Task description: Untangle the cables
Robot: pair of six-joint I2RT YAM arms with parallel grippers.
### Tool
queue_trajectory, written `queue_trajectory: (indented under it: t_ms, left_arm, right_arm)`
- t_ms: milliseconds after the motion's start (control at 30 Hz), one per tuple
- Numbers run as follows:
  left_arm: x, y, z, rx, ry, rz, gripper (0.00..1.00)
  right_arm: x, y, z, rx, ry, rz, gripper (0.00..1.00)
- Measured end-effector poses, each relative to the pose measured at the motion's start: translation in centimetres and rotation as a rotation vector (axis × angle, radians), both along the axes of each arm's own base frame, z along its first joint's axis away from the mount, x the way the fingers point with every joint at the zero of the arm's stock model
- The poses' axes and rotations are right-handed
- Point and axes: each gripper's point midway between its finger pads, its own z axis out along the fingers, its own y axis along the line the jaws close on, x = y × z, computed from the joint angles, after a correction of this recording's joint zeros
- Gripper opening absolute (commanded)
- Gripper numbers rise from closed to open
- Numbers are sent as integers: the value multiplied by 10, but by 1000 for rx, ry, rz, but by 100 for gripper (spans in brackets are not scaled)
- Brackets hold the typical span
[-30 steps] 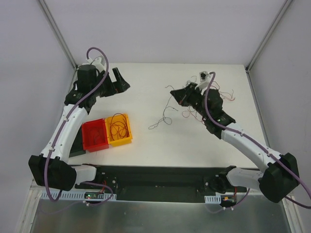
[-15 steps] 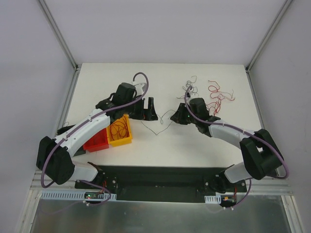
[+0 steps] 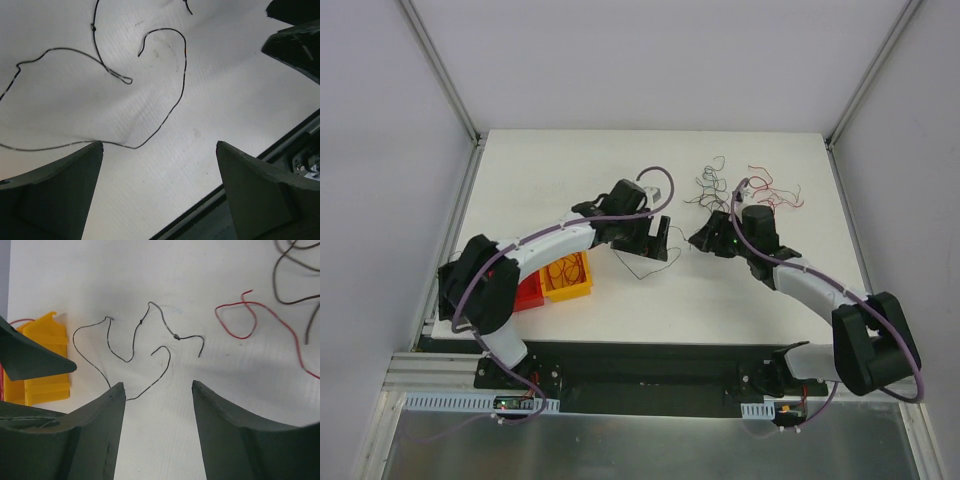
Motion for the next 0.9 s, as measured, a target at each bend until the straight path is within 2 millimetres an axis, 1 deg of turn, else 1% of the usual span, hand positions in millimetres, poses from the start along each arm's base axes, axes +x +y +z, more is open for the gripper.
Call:
queue_trajectory:
  t_ms: [33,100,200,267,367,500,633,700,800,900]
  left_arm:
    - [1,-7,-10,30,5,-30,96]
    - [6,-15,-19,71,-14,-75,99]
    - [16,-28,-30,130,-50,-151,99]
    - [21,-32,-38,171,-77,-195,99]
    - [25,-36,-47,207,-86,-252,99]
    - [32,-44,-60,249,-99,-314,99]
    - [33,-46,-76,304,-101,-351,95]
    - [33,-45,-85,340,-103,-363,91]
    - [31,-41,-91,408,-126,-376,79]
    - [26,-47,-93,469,-174,-394,57]
  right_arm:
    - [1,-7,3,2,-13,-22,58]
    - [4,-21,6,12,-37,-62,58]
    - [5,-40,6,25,-52,-121,58]
    - [5,-49,4,35,-52,-154,58]
    - [5,-54,3,45,-52,-174,58]
    - [6,-56,7,62,-62,-184,58]
    - [9,-59,9,74,-68,-198,58]
    - [11,-60,11,83,-73,-203,58]
    - [12,-59,13,100,-75,-203,58]
    - [13,-58,11,115,-63,-202,57]
